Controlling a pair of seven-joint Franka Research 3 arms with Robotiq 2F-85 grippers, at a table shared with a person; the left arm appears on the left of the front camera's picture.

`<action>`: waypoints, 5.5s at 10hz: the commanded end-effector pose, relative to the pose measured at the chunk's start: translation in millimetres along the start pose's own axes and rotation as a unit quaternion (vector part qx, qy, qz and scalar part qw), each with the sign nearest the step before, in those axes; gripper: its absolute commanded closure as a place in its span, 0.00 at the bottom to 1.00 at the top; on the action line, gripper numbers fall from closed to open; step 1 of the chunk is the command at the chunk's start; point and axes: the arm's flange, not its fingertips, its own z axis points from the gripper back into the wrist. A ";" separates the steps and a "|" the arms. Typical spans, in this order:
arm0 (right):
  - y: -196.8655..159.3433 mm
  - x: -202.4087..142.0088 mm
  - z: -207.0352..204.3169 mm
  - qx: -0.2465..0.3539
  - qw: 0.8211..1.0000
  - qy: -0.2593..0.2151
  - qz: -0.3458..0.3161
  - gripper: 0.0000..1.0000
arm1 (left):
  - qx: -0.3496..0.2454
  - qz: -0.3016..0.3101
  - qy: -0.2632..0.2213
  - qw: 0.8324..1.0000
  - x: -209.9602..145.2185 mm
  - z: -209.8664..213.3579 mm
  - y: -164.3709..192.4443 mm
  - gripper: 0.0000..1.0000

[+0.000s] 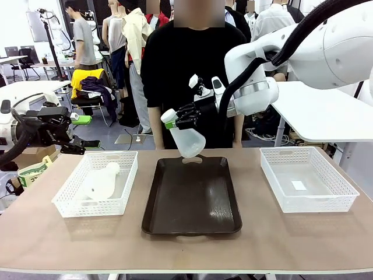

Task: Prepare the laboratory tools.
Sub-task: Place the picked Big flask upright in the Handle tray as instructed by the person, then pick up the Big flask that the person points to.

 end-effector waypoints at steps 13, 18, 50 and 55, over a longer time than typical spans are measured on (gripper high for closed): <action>-25.0 -121.3 -34.5 0.094 0.972 -0.214 -0.031 1.00 | -0.004 -0.002 -0.003 1.000 0.4 1.3 -2.1 0.00; -27.2 -133.5 -30.8 0.095 0.973 -0.204 -0.042 0.84 | -0.004 -0.002 -0.003 1.000 0.4 1.3 -2.1 0.00; -7.4 -78.6 94.6 -0.016 0.989 0.101 -0.108 0.00 | -0.004 -0.002 -0.003 1.000 0.4 1.3 -2.1 0.00; 80.9 -68.6 233.5 -0.217 0.967 0.045 -0.123 0.00 | -0.004 -0.002 -0.003 1.000 0.4 1.3 -2.1 0.00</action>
